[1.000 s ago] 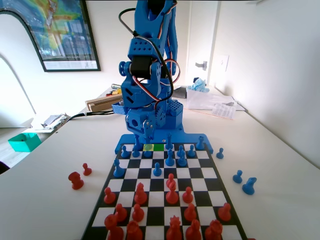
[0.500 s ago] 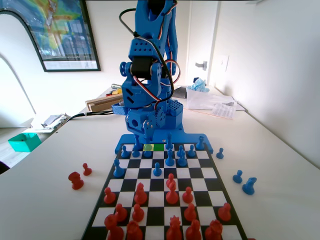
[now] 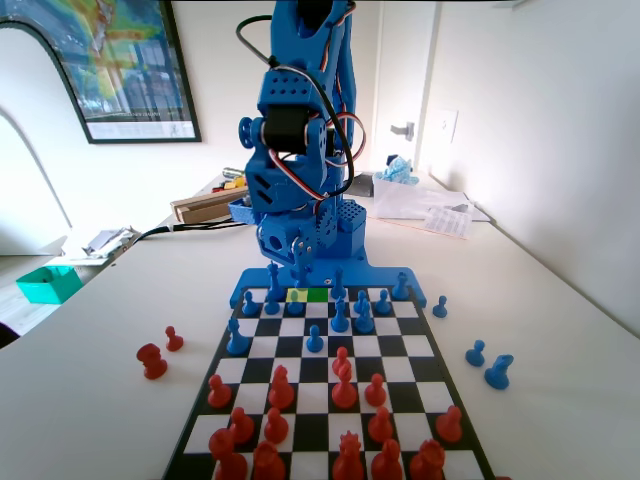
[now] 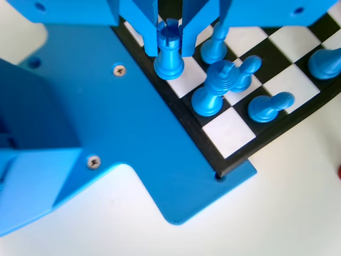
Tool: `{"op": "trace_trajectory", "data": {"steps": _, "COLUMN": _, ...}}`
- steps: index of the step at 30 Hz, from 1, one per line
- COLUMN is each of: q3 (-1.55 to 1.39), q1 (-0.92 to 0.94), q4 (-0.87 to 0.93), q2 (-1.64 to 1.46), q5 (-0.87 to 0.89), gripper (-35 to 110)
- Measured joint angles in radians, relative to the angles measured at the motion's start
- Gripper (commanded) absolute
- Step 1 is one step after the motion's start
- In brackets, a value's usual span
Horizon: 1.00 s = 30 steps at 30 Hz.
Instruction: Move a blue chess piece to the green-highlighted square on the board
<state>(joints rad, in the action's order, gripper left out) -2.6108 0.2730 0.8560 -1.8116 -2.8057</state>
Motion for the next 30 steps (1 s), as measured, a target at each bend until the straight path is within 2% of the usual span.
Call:
{"op": "trace_trajectory", "data": {"steps": 9, "q3": 0.038, "q1": -0.095, "q4": 0.061, "q2": 0.000, "q5": 0.121, "gripper": 1}}
{"op": "trace_trajectory", "data": {"steps": 16, "q3": 0.032, "q1": -0.149, "q4": 0.009, "q2": 0.000, "q5": 0.193, "gripper": 1}}
{"op": "trace_trajectory", "data": {"steps": 30, "q3": -0.031, "q1": -0.152, "q4": -0.098, "q2": 0.000, "q5": 0.198, "gripper": 1}}
